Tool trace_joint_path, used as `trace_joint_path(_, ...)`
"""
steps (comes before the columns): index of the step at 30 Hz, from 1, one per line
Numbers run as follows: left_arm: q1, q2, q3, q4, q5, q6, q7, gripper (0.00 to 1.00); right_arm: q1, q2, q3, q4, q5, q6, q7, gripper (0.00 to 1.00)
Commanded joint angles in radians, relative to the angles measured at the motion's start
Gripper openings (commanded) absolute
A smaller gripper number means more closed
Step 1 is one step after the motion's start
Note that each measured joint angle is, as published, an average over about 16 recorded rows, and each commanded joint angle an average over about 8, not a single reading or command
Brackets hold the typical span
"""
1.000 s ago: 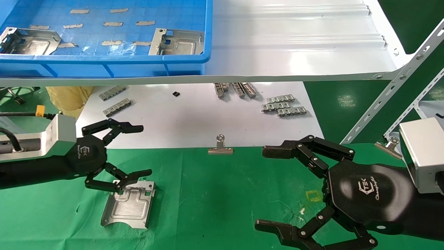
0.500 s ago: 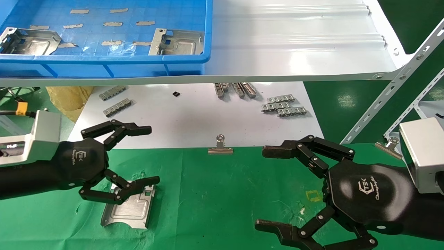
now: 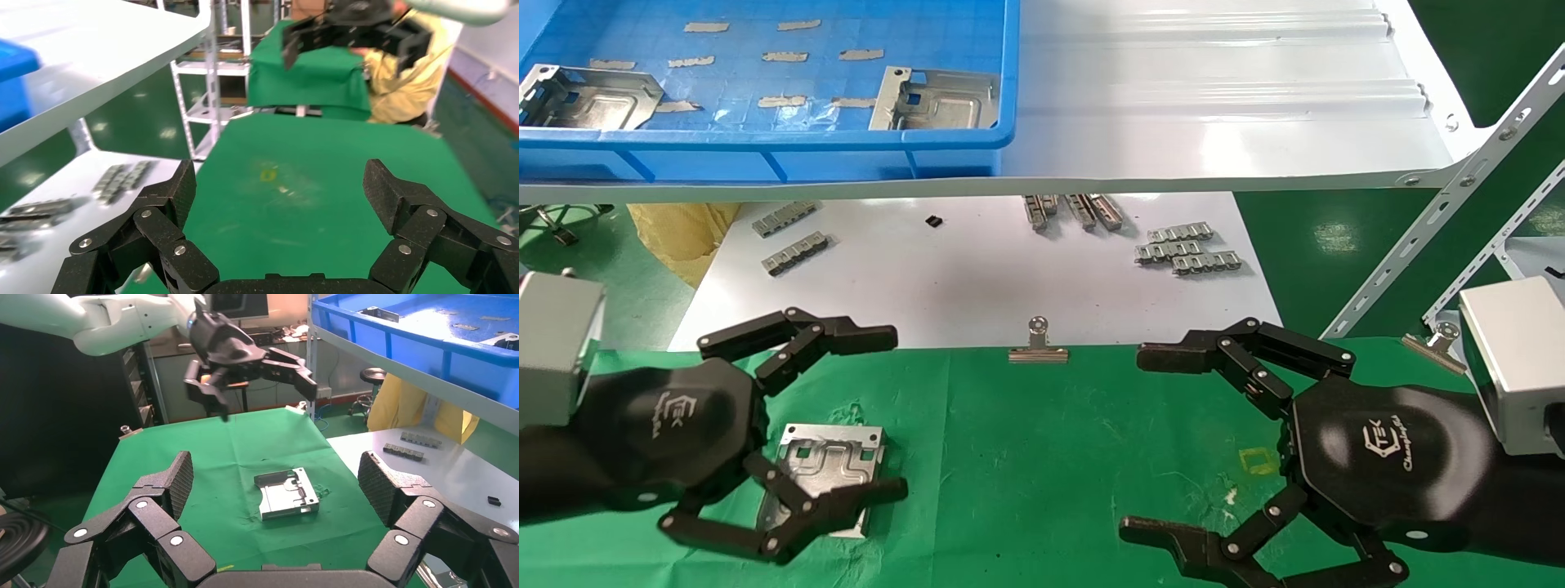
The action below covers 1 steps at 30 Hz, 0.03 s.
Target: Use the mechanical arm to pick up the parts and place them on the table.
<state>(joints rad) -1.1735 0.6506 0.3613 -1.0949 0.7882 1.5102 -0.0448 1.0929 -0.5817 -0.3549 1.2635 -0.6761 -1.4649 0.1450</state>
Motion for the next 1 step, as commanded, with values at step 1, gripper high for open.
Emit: trace_joint_path(1, 0.038, -0.015, -0.032, -0.073, -0.022, -0.006, -0.055, 1.00, 0.000, 0.000, 0.000, 0.000, 0.000, 0.000, 0.000, 1.00)
